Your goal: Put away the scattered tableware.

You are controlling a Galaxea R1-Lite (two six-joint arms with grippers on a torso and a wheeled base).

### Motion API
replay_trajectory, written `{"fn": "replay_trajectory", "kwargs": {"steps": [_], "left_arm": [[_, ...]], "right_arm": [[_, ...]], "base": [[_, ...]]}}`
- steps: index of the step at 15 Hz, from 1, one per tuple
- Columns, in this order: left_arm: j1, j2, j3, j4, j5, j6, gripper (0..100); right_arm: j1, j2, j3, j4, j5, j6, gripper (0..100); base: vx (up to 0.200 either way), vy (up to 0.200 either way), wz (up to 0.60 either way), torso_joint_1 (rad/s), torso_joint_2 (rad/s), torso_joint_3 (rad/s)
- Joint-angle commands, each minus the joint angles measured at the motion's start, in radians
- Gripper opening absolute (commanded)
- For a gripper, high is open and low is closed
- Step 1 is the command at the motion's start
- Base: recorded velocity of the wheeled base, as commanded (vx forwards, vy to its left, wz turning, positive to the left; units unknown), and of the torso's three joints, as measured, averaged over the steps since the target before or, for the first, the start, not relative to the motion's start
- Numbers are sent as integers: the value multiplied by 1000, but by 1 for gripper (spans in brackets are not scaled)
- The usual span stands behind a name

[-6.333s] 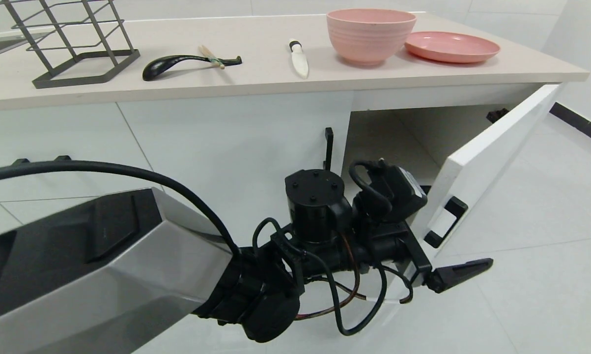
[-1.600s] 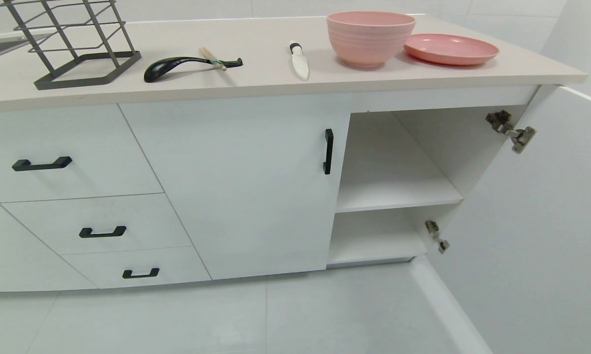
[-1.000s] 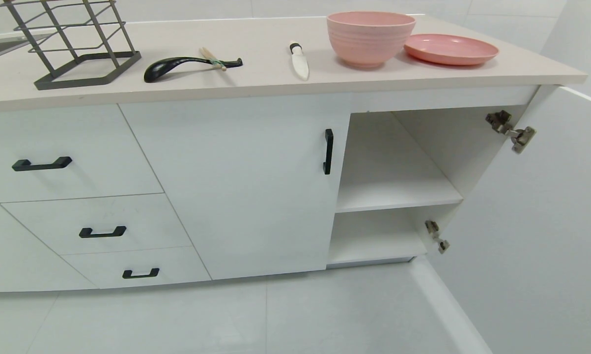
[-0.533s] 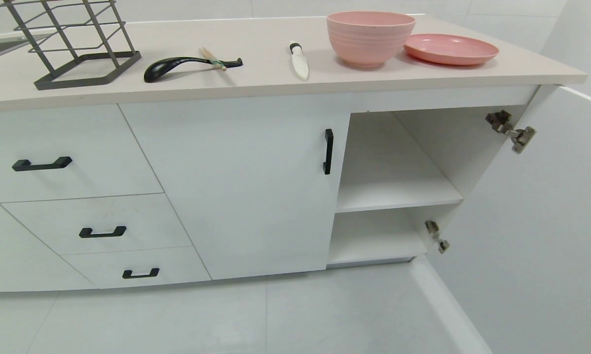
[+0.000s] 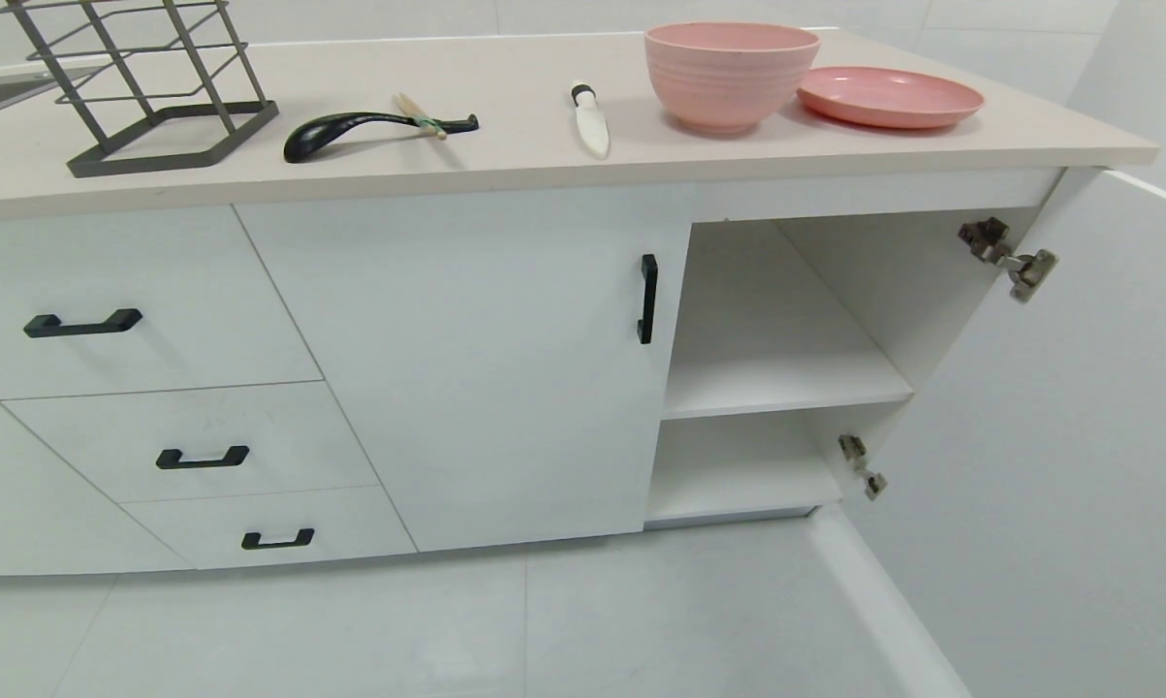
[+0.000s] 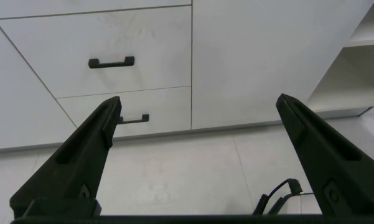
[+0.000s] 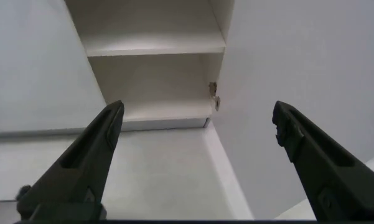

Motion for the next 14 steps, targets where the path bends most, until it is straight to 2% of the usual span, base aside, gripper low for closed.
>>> {"fn": "replay_trajectory", "kwargs": {"steps": [1, 4, 5, 7, 14], "left_arm": [[0, 3, 0, 0, 0, 1, 100], [0, 3, 0, 1, -6, -7, 100], [0, 3, 0, 0, -9, 2, 100], [0, 3, 0, 0, -8, -1, 100], [1, 3, 0, 0, 3, -18, 100]], "right_arm": [[0, 2, 1, 3, -4, 16, 100], [32, -53, 0, 4, -4, 16, 100], [32, -53, 0, 4, -4, 16, 100], [32, -52, 0, 4, -4, 16, 100], [32, -52, 0, 6, -6, 14, 100]], "base": [[0, 0, 0, 0, 0, 0], [0, 0, 0, 0, 0, 0], [0, 0, 0, 0, 0, 0], [0, 0, 0, 0, 0, 0], [200, 0, 0, 2, 0, 5]]}}
